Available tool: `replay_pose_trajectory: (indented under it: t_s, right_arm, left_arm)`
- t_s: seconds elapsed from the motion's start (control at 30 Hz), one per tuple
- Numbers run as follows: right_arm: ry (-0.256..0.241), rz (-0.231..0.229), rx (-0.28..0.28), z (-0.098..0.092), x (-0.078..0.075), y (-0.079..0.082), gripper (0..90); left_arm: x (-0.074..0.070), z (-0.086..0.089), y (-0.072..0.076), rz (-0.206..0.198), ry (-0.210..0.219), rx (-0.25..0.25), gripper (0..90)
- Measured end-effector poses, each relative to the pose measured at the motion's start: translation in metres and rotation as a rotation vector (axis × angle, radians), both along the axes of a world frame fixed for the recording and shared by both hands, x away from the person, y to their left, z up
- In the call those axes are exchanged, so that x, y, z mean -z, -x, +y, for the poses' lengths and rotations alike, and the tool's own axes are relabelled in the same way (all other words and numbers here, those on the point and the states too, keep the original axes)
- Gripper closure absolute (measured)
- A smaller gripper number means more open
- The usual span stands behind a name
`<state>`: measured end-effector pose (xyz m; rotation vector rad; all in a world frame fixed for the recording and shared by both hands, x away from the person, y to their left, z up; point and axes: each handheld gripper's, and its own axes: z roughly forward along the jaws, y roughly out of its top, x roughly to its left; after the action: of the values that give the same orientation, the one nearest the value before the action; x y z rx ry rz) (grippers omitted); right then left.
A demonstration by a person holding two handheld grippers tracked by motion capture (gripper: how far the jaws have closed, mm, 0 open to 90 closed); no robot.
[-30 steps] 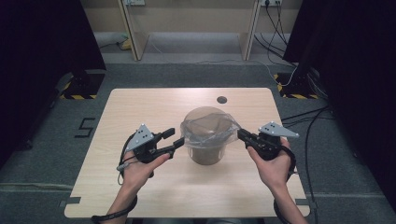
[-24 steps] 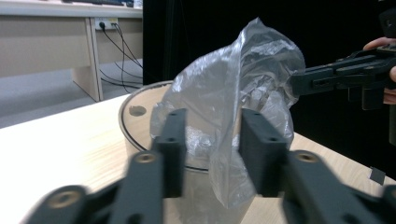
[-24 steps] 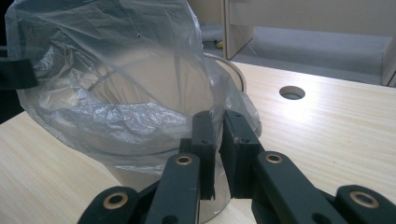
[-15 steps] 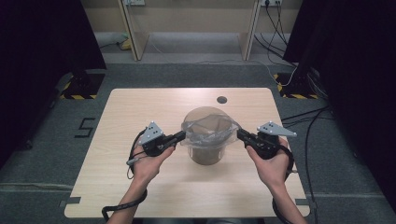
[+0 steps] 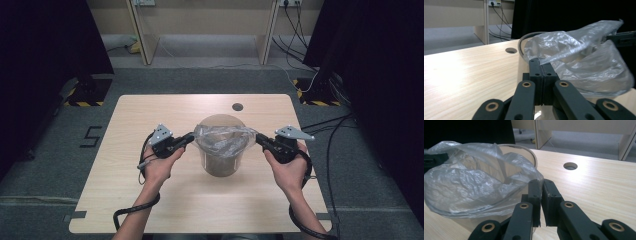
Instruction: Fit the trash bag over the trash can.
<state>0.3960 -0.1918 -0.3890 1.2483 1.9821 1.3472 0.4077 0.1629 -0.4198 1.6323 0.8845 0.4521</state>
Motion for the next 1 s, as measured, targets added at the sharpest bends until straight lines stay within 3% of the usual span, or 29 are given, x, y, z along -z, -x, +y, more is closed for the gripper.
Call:
replay_pose_trajectory:
  t_s: [0.4,0.6,0.83,0.87,1.0]
  right_arm:
    - [0.024,0.043,-0.016,0.005,0.016,-0.004,87.7]
    - [0.029,0.05,-0.015,0.006,0.018,-0.008,87.7]
    - [0.032,0.053,-0.023,0.005,0.019,-0.004,87.5]
    - [0.024,0.054,-0.023,0.004,0.018,-0.003,86.3]
    - [0.012,0.043,-0.019,0.003,0.014,0.0,81.7]
  left_arm:
    - [0.012,0.002,-0.004,0.026,-0.007,-0.02,85.9]
    - [0.013,-0.001,-0.007,0.017,-0.021,-0.037,83.2]
    - [0.009,0.008,0.001,0.007,-0.001,-0.039,69.8]
    - [0.008,0.01,0.003,0.003,-0.001,-0.035,64.3]
    - [0.005,0.016,0.011,0.013,0.013,-0.019,57.5]
